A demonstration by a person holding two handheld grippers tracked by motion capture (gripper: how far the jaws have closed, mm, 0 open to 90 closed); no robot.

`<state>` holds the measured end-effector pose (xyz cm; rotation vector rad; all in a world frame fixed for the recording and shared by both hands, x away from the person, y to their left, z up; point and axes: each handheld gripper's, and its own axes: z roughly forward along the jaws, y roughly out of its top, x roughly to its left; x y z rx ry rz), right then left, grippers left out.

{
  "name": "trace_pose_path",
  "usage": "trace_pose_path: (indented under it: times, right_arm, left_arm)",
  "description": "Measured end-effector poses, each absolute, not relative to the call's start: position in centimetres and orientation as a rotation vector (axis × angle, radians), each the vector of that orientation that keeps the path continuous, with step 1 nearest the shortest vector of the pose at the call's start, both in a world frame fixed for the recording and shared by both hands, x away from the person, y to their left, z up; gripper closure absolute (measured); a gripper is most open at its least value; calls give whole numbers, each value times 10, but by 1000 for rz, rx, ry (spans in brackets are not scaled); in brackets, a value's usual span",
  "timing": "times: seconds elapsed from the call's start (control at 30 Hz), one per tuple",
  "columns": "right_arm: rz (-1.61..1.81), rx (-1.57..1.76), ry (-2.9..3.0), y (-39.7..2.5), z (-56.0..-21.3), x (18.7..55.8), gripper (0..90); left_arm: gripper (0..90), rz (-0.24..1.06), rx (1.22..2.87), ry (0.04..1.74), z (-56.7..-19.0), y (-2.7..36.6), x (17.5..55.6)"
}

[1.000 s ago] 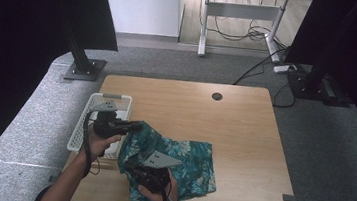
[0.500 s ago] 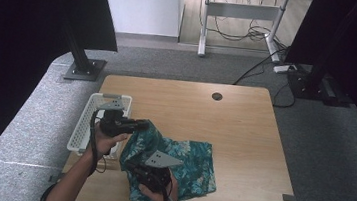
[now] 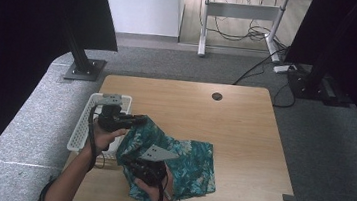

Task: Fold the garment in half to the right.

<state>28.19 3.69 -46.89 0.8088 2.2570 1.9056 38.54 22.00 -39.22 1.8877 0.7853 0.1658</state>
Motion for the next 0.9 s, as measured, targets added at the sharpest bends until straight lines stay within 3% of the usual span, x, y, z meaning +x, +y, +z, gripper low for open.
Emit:
trace_pose_path:
  times: [0.9]
  right_arm:
    - [1930,748,2267,43,-458,276,865]
  left_arm:
    - [840,196,1876,786,-382,229,376]
